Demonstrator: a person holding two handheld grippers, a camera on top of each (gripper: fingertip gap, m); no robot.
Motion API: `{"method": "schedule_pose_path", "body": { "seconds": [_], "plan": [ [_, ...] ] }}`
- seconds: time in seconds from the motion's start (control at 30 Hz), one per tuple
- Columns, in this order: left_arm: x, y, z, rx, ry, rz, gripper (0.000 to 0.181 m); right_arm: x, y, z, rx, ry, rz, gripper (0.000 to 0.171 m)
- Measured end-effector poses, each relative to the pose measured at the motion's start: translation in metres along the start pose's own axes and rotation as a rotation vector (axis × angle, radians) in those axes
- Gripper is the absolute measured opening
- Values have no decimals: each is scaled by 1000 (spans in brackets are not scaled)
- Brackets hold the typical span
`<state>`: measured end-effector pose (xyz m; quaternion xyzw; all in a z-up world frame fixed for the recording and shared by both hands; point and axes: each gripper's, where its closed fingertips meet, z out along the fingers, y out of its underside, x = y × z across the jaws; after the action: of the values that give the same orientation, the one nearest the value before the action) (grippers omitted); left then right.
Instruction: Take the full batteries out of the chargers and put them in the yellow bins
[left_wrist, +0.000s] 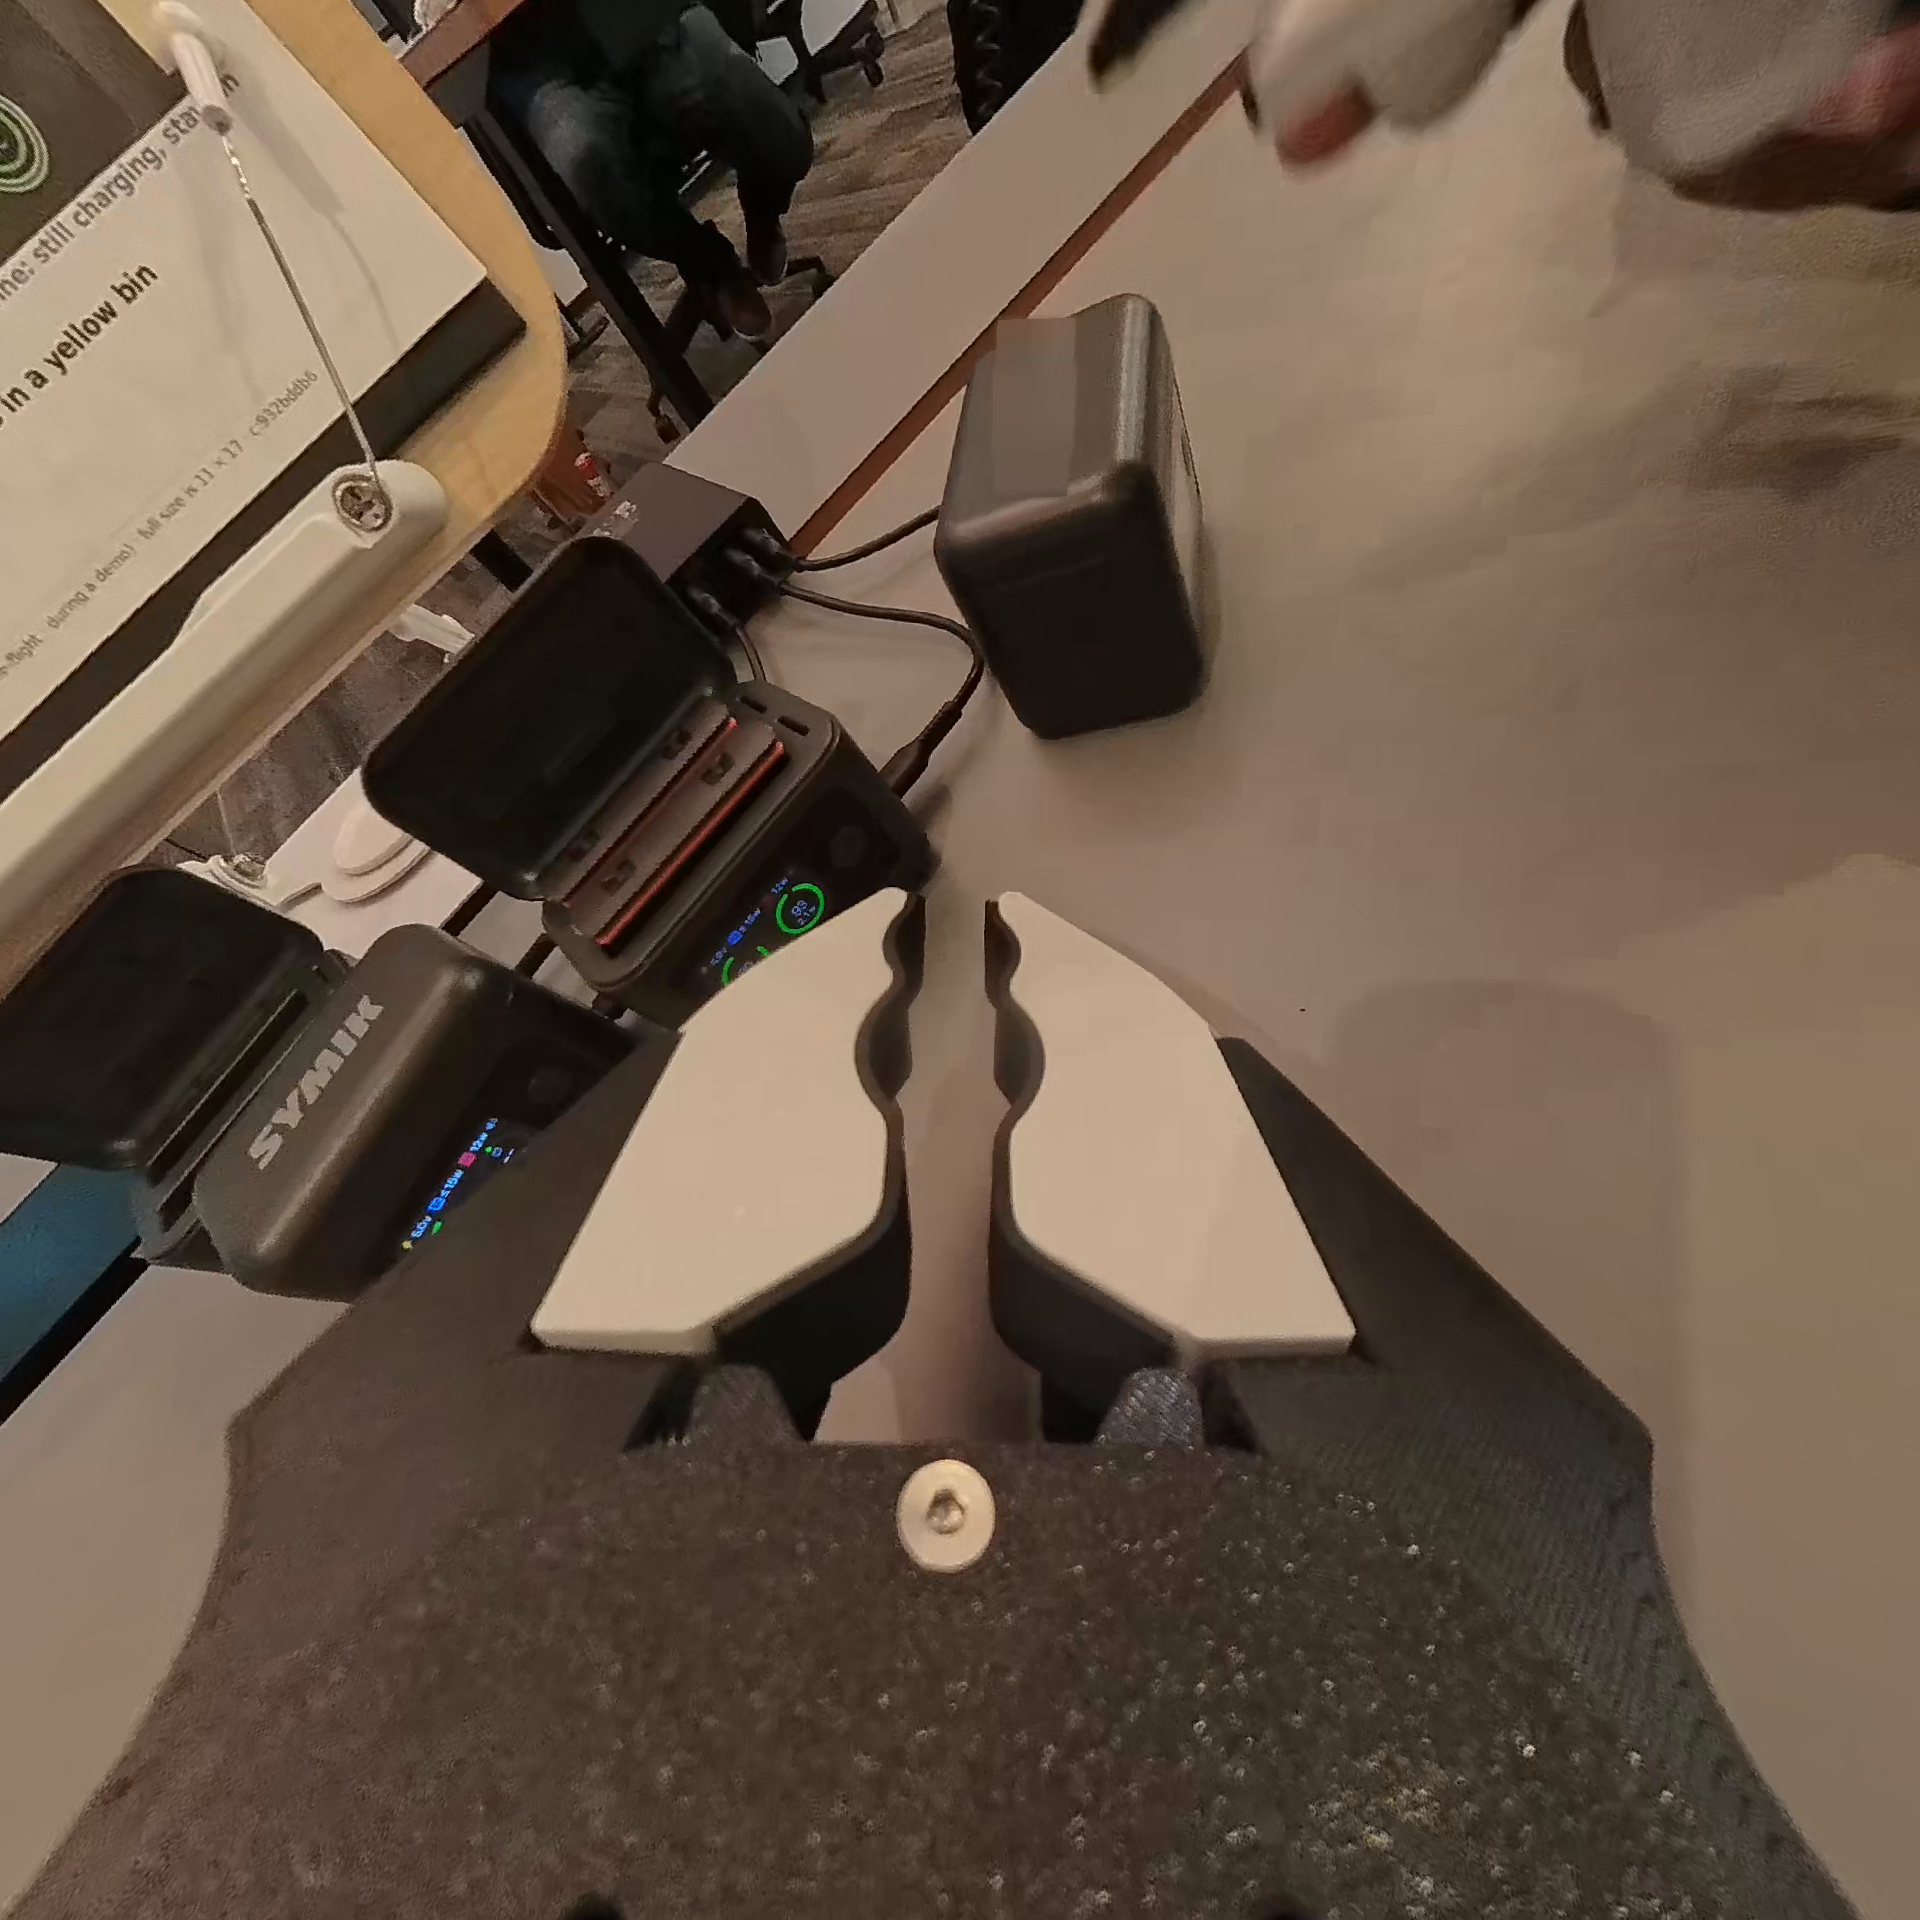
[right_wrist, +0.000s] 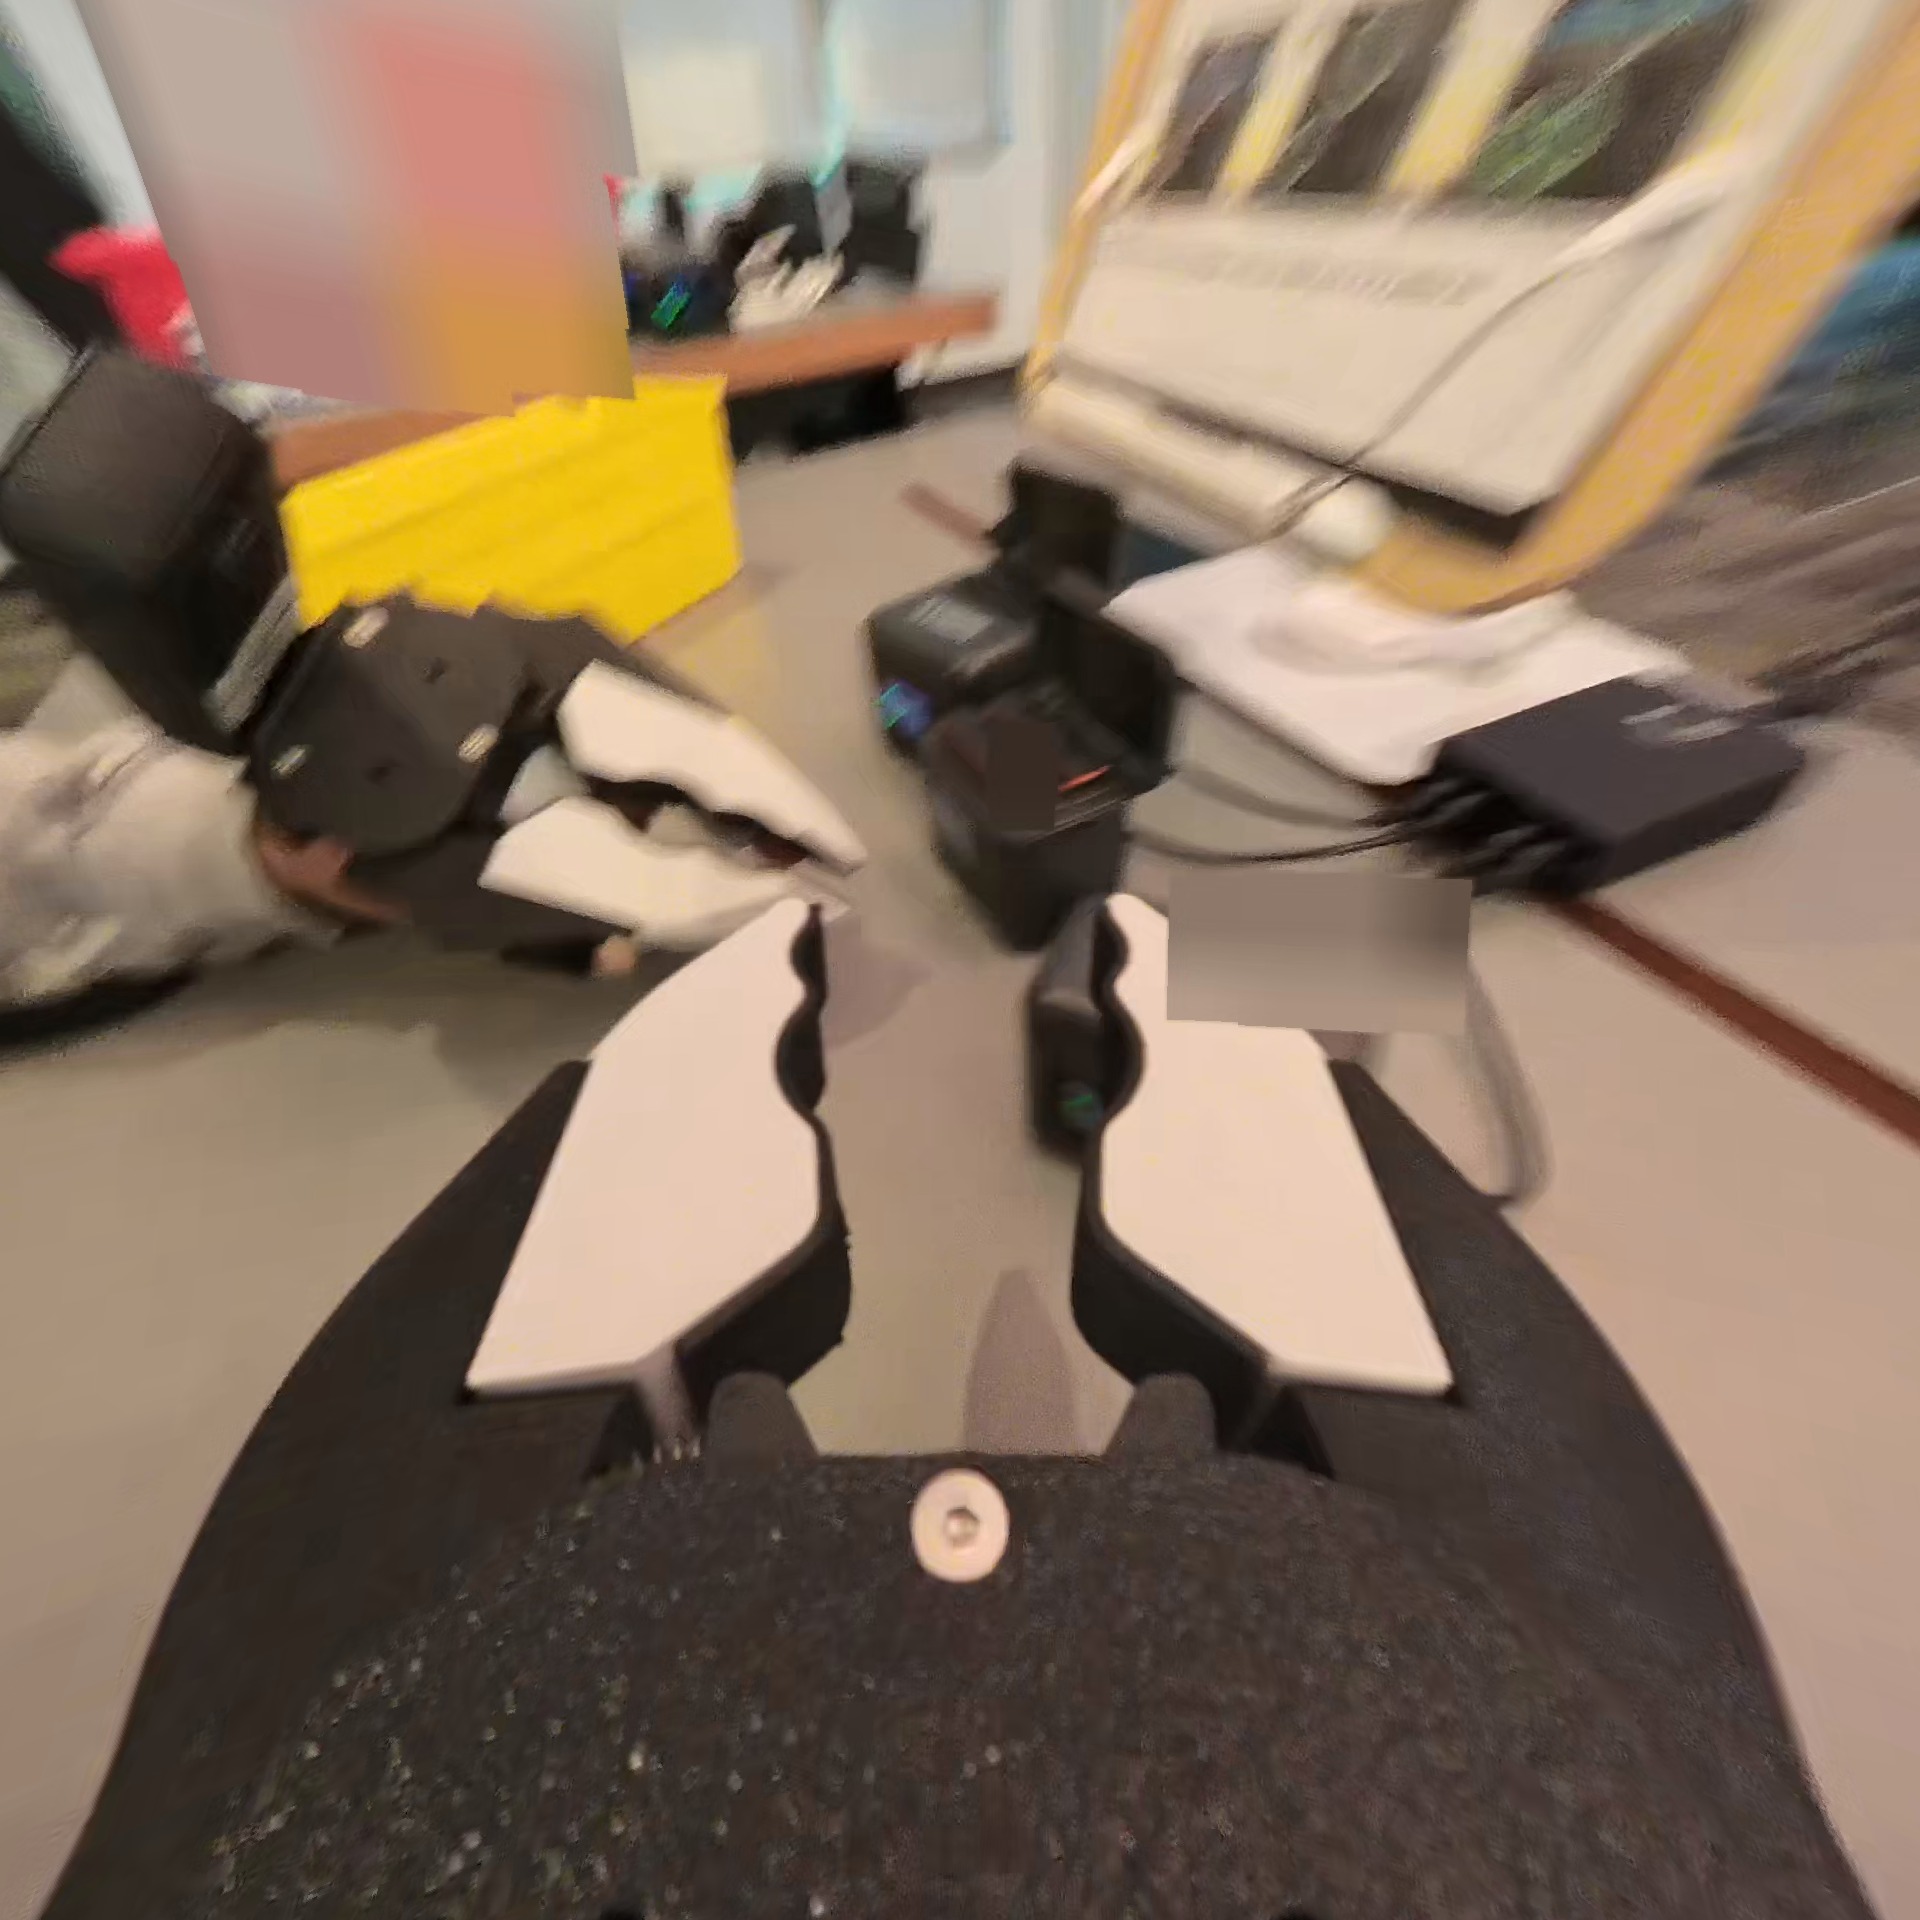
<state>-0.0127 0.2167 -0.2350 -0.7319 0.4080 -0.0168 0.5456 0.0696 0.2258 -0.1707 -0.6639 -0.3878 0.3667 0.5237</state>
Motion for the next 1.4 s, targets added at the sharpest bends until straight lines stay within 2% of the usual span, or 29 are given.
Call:
{"method": "schedule_pose_path", "body": {
  "seconds": [0.07, 0.13, 0.2, 0.33, 0.5, 0.6, 0.67, 1.07, 1.4],
  "plan": [
    [0, 0, 0, 0, 0, -6, 10, 36, -15, -15, 106, 186, -5, 70],
    [0, 1, 1, -1, 4, -12, 10, 59, -11, -21, 96, 297, -38, 98],
    [2, 1, 2, -4, 8, -11, 10, 69, 5, -14, -12, 319, -105, 118],
    [3, 2, 2, -8, 7, 2, 10, 67, 46, 10, -280, 237, -201, 134],
    [3, 2, 2, -8, 12, 0, 10, 61, 70, 27, -405, 177, -253, 130],
    [5, 3, 3, -14, 13, 21, 11, 64, 74, 32, -423, 197, -245, 109],
    [6, 4, 3, -14, 12, 30, 10, 62, 76, 35, -437, 213, -218, 89],
    [-16, 15, 1, -59, -58, -24, 10, 59, 80, 41, -477, 637, 46, 83],
    [-29, 21, -3, -67, -86, -63, 10, 59, 80, 40, -473, 645, 13, 85]
  ]
}}
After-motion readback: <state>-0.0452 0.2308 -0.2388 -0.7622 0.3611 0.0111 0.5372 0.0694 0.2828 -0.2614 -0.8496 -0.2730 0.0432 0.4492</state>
